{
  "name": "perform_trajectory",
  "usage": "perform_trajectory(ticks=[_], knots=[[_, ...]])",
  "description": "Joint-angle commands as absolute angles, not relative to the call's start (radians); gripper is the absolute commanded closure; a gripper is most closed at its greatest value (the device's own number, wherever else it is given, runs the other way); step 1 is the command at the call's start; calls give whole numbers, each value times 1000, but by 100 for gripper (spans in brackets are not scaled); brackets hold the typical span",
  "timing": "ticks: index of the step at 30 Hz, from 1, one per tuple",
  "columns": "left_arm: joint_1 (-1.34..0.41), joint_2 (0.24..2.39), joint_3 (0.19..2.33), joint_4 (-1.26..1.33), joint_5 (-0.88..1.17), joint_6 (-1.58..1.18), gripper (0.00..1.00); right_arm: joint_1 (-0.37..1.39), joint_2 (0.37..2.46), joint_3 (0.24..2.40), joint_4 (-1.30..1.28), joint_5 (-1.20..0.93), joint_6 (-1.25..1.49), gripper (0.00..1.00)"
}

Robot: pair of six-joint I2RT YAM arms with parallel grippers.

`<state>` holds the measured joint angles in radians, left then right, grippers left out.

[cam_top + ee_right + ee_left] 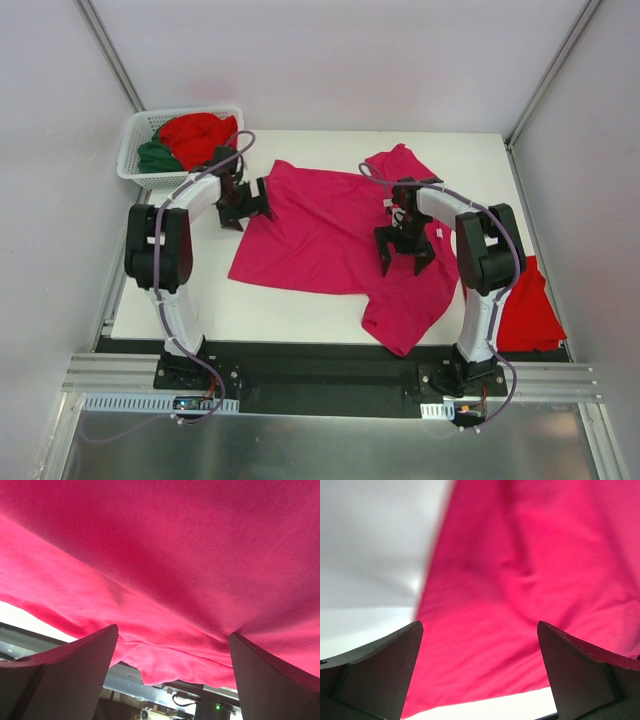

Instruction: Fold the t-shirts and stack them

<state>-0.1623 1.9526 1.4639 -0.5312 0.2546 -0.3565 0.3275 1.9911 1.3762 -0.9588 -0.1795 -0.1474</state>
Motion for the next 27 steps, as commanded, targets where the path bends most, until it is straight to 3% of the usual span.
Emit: perform_trajectory(ticks=[1,17,21,27], knots=[[-80,1769,1304,-425,298,-388,1,339,1964,1370,-976,-180,-153,4],[-8,1502,873,-310,376,-397,1,345,1970,1387,-983,-192,-161,4],[17,1486,835,-296,393,-390,9,348,1970,1397,-988,-190,-163,4],[17,1485,772,-278,406,-396,11,354,1979,1401,-988,-190,-163,4]])
